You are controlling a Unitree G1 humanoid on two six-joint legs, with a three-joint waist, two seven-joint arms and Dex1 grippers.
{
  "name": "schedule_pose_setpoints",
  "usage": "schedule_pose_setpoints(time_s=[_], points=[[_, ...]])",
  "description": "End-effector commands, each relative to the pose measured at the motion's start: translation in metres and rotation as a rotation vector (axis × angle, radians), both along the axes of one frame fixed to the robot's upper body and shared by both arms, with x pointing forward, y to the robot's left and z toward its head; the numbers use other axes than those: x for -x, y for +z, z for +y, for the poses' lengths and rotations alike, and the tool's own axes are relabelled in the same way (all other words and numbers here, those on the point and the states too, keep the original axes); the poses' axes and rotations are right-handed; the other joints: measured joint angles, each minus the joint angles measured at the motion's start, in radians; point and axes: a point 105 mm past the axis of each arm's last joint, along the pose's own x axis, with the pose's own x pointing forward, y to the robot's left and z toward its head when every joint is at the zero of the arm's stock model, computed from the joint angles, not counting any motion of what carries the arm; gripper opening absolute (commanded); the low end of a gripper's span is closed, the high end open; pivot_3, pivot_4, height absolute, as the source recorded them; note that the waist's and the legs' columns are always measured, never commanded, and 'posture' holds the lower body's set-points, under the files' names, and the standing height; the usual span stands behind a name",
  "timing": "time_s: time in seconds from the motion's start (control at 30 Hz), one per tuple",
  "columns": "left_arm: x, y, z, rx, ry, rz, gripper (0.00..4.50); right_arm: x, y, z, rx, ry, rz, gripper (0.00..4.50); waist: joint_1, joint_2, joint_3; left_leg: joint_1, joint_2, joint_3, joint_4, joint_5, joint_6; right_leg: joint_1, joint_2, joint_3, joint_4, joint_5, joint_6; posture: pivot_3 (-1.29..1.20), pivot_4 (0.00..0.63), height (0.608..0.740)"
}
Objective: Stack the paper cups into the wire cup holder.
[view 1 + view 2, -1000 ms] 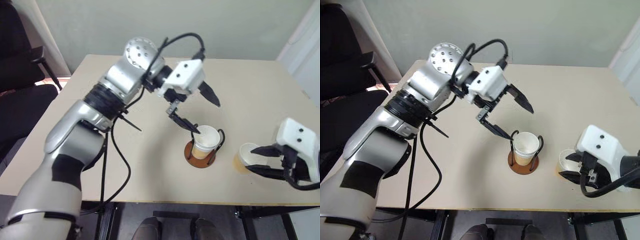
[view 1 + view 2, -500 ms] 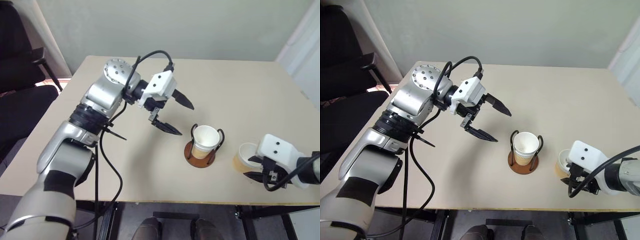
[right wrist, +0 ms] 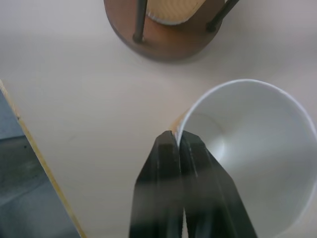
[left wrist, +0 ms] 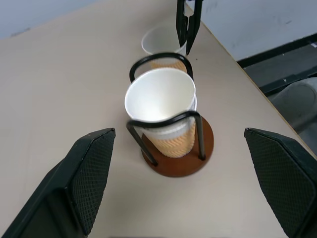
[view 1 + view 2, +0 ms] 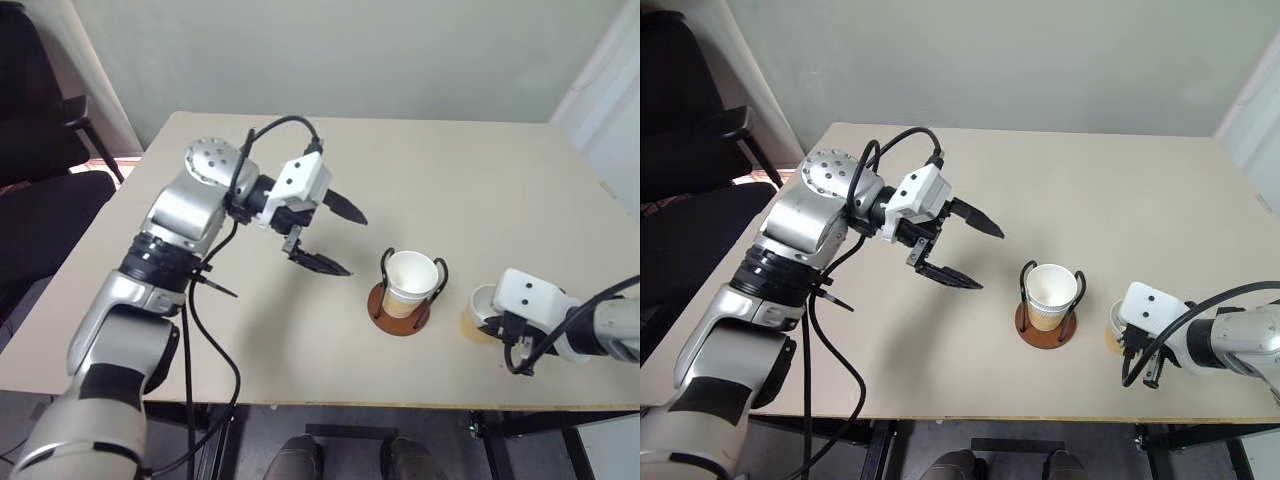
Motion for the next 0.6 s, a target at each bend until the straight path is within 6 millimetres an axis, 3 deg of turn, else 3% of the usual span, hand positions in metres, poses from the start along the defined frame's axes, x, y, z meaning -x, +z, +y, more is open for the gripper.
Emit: schedule_pose_setpoints(time_s=[0.03,0.13,0.23,0.4,0.5,0.6], points=[[0.004,0.009,0.017,-0.006,0.023,-0.029,4.50,0.004,0.013,-0.003,0.028,0.014,-0.025,0.04,0.000,0.000,0.000,0.000,0.000,0.000,0.000,0.000,0.000,0.000,0.000,0.000,0.000,0.000,0.000,0.00,0.150,0.740],[0.001,0.005,0.032,-0.043,0.070,-0.033,4.50,0.007,0.043,-0.005,0.028,0.044,-0.055,0.04,-0.002,0.000,0.000,0.000,0.000,0.000,0.000,0.000,0.000,0.000,0.000,0.000,0.000,0.000,-0.001,0.00,0.150,0.740],[0.001,0.004,0.035,-0.046,0.082,-0.035,4.50,0.008,0.065,-0.002,0.020,0.082,-0.080,0.04,-0.002,0.000,0.000,0.000,0.000,0.001,-0.001,0.000,0.000,0.000,0.000,0.000,0.000,0.000,-0.003,0.00,0.150,0.740],[0.004,0.002,0.037,-0.043,0.089,-0.025,4.50,0.011,0.129,0.016,0.001,0.243,-0.173,0.04,-0.004,0.001,0.000,0.000,0.000,0.001,-0.002,0.000,0.000,-0.002,0.000,0.000,0.000,-0.001,-0.005,0.00,0.150,0.740],[0.007,0.000,0.038,-0.040,0.093,-0.007,4.50,0.013,0.151,0.029,0.006,0.346,-0.220,0.04,-0.005,0.001,0.000,0.000,0.000,-0.001,-0.003,0.000,-0.001,-0.002,0.001,-0.001,0.000,-0.003,-0.007,0.00,0.150,0.740],[0.008,-0.003,0.039,-0.039,0.100,-0.001,4.50,0.008,0.159,0.042,-0.004,0.428,-0.241,0.04,-0.007,0.001,0.000,-0.001,0.000,-0.002,-0.003,-0.001,-0.002,-0.003,0.002,-0.002,0.000,-0.004,-0.007,0.00,0.150,0.740]])
